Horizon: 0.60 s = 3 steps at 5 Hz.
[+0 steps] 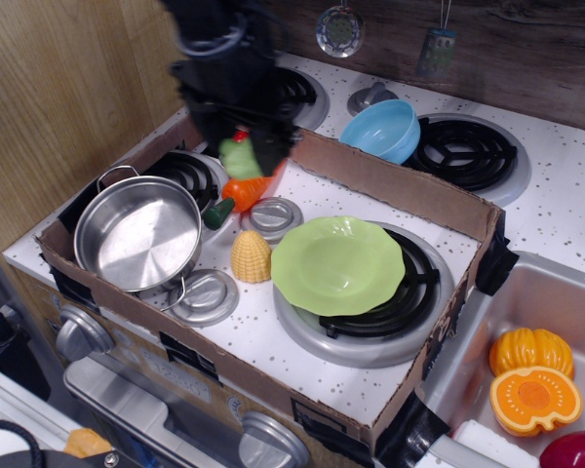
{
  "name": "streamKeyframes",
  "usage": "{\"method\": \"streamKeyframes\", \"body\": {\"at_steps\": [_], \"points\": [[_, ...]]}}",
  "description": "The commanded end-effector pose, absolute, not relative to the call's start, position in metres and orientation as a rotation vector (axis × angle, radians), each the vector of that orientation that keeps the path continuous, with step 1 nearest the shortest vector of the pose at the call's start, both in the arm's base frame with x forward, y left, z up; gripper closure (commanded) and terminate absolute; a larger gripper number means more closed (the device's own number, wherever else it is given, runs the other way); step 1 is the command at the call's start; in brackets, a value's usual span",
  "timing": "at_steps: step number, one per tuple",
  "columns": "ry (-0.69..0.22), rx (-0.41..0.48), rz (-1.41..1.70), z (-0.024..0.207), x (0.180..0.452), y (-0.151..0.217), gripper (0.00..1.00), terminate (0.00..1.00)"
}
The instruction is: Put broccoli in pot
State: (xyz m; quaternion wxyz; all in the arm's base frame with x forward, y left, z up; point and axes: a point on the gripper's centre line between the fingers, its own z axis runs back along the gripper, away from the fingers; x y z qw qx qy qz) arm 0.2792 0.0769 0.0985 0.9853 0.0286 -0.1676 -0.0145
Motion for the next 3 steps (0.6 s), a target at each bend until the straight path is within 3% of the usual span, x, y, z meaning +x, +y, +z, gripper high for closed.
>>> {"method": "streamKeyframes", "body": {"at_steps": [1,3], "points": [[-0.397,0.087,0.015,0.106,0.252,0.091,1.0,0.0],[-0.429,0.098,0.021,0.087,0.238,0.109,1.0,0.0]]}}
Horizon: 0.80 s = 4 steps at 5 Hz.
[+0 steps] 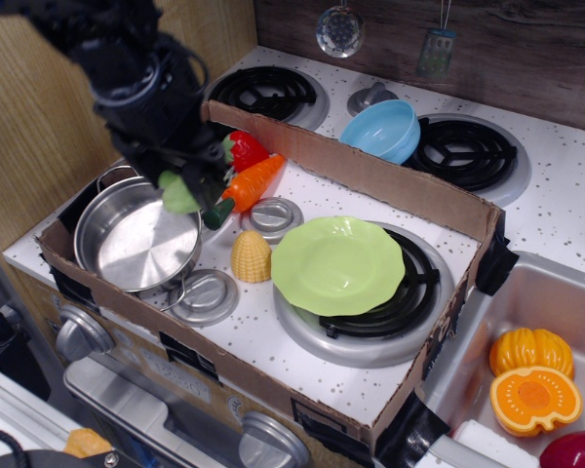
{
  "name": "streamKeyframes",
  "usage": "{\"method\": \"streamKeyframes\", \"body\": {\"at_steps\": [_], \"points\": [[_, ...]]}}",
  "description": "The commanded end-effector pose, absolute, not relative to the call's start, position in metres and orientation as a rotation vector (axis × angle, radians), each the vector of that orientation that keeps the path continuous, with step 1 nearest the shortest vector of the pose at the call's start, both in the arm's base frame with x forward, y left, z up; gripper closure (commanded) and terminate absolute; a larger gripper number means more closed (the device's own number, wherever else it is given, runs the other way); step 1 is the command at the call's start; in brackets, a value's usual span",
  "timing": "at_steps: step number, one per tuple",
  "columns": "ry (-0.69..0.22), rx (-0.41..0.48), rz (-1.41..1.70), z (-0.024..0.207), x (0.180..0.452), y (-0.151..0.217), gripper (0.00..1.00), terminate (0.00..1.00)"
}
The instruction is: Put broccoli in pot
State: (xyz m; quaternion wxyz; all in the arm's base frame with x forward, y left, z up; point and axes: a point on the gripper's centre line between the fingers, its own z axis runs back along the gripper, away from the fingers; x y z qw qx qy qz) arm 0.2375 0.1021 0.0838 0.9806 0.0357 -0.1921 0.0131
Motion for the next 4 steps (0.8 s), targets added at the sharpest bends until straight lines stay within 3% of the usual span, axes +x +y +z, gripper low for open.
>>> {"method": "streamKeyframes", "body": {"at_steps": [1,2,3,4], "points": [[-0.436,0.116,0.015,0.0788,0.2352,0.119,1.0,0.0],[-0.462,0.154,-0.004,0.0749,0.2324,0.1278,1.0,0.0],[-0.475,0.168,-0.03,0.0724,0.2292,0.1241,0.0,0.0],[-0.451,0.159,-0.06,0.0716,0.2332,0.125,0.0,1.0]]}}
